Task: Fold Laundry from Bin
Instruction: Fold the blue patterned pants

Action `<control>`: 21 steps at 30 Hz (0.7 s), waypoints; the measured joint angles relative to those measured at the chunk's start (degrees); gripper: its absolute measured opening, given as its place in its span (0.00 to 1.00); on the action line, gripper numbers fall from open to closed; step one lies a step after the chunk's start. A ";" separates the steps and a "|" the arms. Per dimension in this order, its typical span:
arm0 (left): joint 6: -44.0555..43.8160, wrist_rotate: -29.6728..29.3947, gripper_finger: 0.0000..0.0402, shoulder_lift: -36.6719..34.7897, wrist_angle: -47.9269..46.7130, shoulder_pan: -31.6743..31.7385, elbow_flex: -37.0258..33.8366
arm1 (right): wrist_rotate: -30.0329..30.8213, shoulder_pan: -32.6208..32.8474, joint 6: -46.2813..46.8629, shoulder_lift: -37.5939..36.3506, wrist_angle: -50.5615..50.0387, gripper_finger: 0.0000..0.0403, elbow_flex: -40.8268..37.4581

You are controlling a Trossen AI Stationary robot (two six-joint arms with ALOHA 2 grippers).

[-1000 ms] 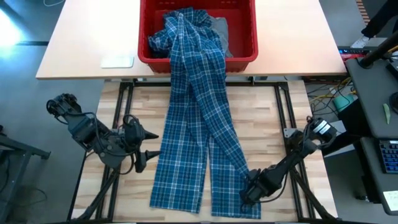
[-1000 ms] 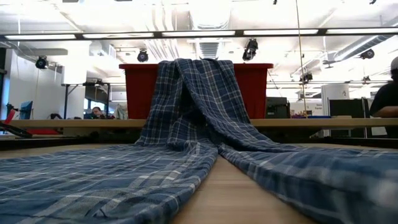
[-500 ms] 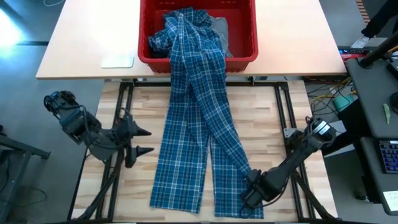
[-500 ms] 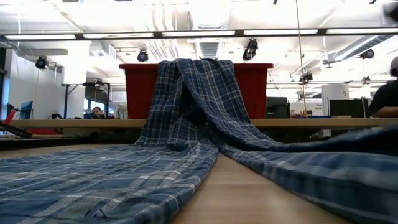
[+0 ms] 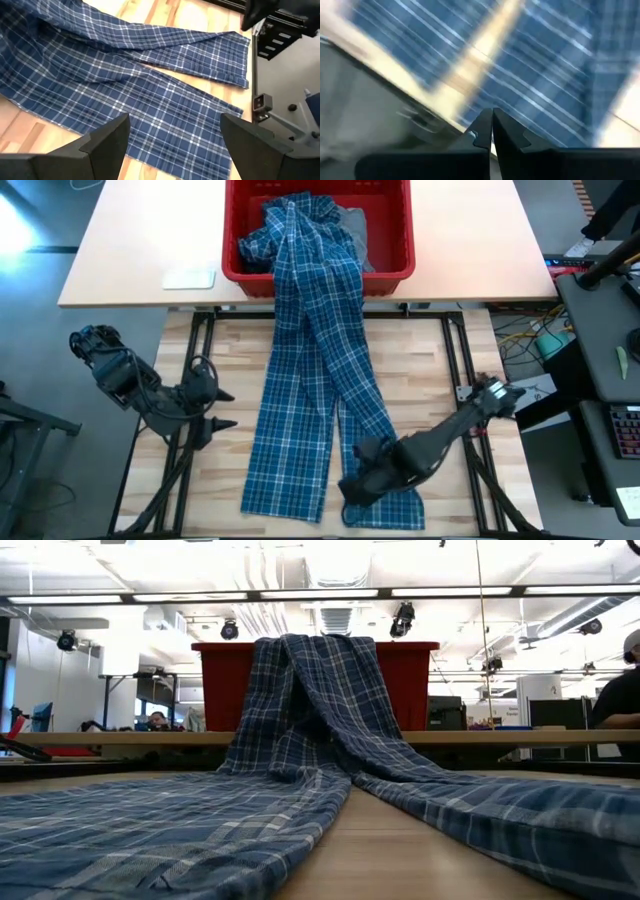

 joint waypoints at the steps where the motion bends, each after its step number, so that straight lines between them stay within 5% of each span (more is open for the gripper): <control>1: 0.00 0.48 0.73 -0.09 -0.02 -0.02 -0.02 | -3.01 0.24 0.13 1.84 -2.33 0.03 0.93; 5: 0.18 0.67 0.73 -0.13 -0.01 -0.45 0.00 | -13.87 1.65 -1.29 8.22 -10.81 0.12 -0.14; 13: 0.46 0.75 0.73 0.64 0.00 -0.98 0.00 | -19.74 1.69 -5.61 10.33 -8.33 0.45 -13.26; 21: -1.10 0.82 0.73 0.70 0.04 -1.38 0.00 | -21.12 1.14 -8.54 9.55 1.37 0.45 -21.86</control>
